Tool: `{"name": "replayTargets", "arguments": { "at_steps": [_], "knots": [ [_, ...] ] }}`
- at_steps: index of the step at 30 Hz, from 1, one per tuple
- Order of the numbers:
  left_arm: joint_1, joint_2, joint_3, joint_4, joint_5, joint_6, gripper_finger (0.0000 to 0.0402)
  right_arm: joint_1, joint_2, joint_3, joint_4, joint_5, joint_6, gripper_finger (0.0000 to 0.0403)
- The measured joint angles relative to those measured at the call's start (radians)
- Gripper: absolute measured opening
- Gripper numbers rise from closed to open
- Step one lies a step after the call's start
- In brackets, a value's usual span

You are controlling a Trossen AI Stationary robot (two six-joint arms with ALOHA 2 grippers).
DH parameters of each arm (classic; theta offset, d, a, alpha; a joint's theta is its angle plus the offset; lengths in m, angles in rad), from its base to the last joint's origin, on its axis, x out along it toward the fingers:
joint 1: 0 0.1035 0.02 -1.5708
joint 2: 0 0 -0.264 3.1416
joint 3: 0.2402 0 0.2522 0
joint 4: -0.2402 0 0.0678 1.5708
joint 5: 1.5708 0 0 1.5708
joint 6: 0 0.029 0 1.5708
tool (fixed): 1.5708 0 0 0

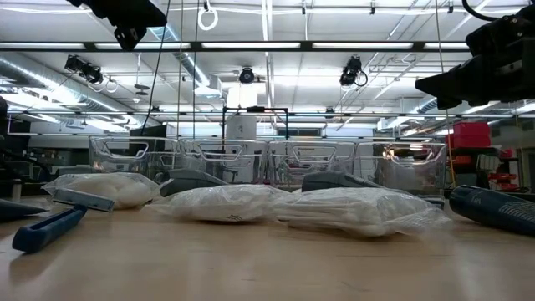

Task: Pick & Place Travel size toiletries
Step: Put the left gray deodorant into the left transparent bin

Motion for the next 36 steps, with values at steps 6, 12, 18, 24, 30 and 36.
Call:
{"name": "replayTargets", "arguments": {
  "at_steps": [6,12,18,24,30,36],
  "knots": [
    [0.000,0.030,-0.001,0.012,0.025,-0.025,0.0041,0.000,0.000,0.000,0.000,0.000,0.000,0.0014],
    [0.000,0.080,0.011,-0.002,0.062,-0.082,0.0041,0.000,0.000,0.000,0.000,0.000,0.000,0.0014],
    [0.000,0.151,0.074,-0.029,0.082,-0.090,0.0041,0.000,0.000,0.000,0.000,0.000,0.000,0.0013],
    [0.000,0.226,0.142,-0.053,0.081,-0.067,0.0041,0.000,0.000,0.000,0.000,0.000,0.000,0.0013],
    [0.000,0.284,0.163,-0.047,0.081,-0.058,0.0041,0.000,0.000,0.000,0.000,0.000,0.000,0.0013],
    [0.000,0.293,0.164,-0.048,0.080,-0.048,0.0041,0.000,0.000,0.000,0.000,0.000,0.000,0.0014]
  ]
}}
